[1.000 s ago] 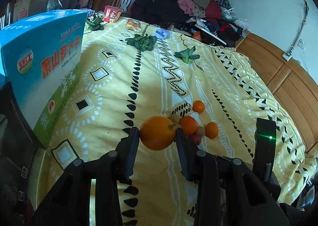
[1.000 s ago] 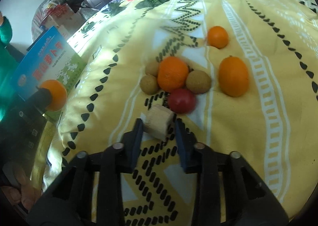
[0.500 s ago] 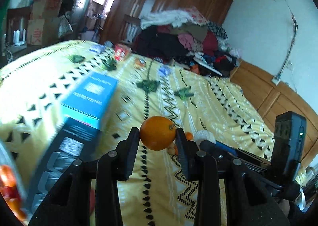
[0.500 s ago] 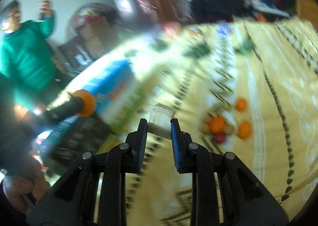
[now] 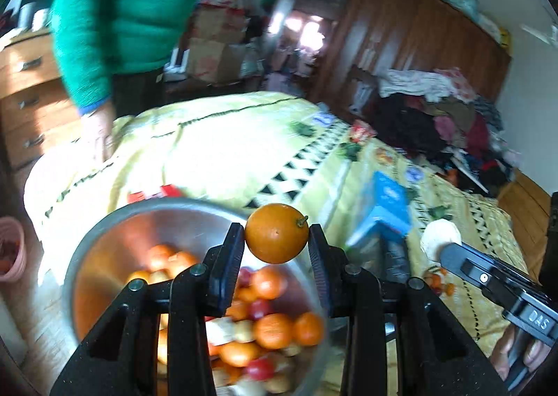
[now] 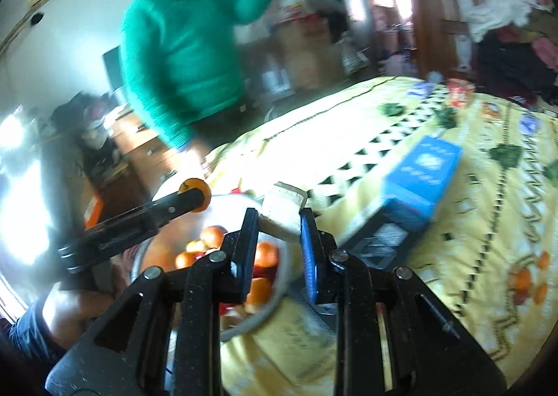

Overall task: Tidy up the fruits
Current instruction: 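Carry the orange and white cube over the steel bowl and open both grippers, then grasp the red fruit with the left gripper while the right gripper grasps an orange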

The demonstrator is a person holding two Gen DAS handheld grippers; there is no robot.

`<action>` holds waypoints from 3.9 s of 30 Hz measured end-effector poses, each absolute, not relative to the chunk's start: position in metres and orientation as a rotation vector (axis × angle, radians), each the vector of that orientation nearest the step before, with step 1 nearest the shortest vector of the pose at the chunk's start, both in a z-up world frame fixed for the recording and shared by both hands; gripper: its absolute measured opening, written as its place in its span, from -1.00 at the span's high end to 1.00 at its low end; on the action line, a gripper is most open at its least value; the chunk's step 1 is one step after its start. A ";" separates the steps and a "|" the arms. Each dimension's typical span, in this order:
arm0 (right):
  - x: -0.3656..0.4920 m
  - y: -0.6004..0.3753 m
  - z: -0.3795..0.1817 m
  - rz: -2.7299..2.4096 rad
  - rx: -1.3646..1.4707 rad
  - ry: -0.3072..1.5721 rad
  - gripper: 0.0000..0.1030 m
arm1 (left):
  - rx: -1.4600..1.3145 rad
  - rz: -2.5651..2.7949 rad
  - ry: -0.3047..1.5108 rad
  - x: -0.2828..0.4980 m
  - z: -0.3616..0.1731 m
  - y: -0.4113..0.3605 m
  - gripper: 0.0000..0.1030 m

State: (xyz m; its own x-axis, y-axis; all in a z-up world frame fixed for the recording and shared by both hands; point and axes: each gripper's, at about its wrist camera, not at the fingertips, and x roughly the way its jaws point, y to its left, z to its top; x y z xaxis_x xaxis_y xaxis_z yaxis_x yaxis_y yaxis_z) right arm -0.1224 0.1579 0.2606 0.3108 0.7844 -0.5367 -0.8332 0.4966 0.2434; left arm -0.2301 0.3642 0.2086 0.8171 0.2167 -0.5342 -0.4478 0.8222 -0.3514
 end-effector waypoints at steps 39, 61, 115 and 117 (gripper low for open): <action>-0.154 0.224 0.219 1.089 -0.163 0.857 -0.33 | -0.490 0.532 0.550 -0.259 0.180 0.401 -0.30; -0.115 0.064 0.228 0.805 0.024 0.830 -0.51 | -0.335 0.280 0.366 -0.226 0.258 0.299 -0.52; 0.128 -0.186 0.057 0.446 -0.007 0.925 0.29 | -0.235 -0.378 0.922 0.136 0.016 -0.049 0.35; 0.126 -0.188 0.061 0.443 0.003 0.916 0.29 | -0.229 -0.380 0.910 0.131 0.022 -0.047 0.36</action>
